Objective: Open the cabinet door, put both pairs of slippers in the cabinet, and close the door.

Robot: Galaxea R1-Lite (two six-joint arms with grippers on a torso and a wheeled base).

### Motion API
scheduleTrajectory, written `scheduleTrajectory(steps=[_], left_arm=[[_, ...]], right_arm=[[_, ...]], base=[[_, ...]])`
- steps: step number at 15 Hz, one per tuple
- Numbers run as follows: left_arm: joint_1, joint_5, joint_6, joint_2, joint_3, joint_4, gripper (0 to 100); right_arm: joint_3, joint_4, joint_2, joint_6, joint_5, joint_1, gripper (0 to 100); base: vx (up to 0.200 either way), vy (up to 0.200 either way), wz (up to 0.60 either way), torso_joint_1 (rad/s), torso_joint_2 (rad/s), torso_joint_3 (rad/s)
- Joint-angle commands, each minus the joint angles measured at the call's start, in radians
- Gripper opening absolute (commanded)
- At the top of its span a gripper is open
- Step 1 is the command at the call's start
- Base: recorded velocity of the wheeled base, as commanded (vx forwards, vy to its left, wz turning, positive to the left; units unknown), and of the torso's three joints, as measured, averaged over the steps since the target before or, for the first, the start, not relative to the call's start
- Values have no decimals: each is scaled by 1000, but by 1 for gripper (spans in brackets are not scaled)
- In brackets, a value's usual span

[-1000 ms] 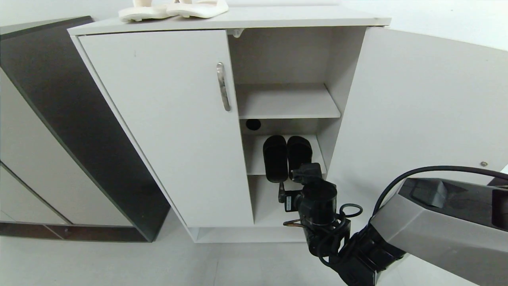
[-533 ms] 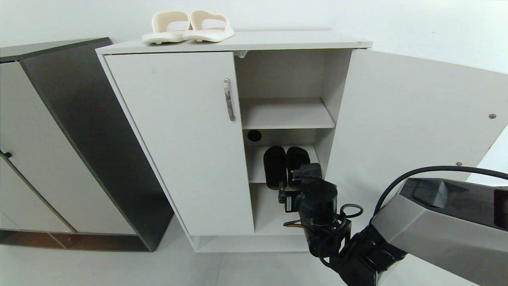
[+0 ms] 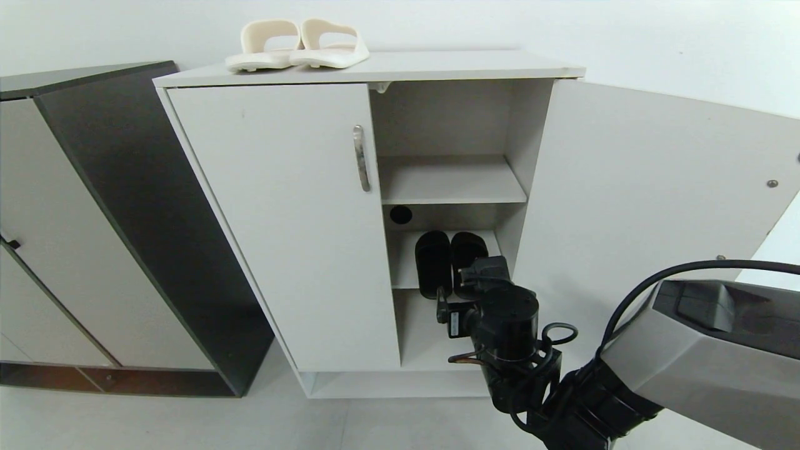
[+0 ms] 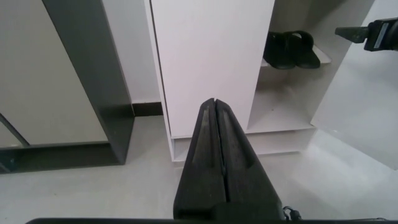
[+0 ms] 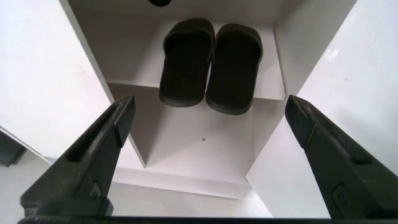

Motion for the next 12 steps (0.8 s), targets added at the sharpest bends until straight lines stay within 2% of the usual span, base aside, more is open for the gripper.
scheduleTrajectory(steps=[1, 12], left_arm=[[0, 1, 0, 1, 0, 0, 0], [0, -1, 1, 1, 0, 0, 0]], right_arm=[[2, 0, 2, 0, 0, 0, 100], [37, -3, 9, -15, 3, 9, 100]], base=[[0, 200, 0, 7, -7, 2], [0, 200, 0, 2, 2, 4]])
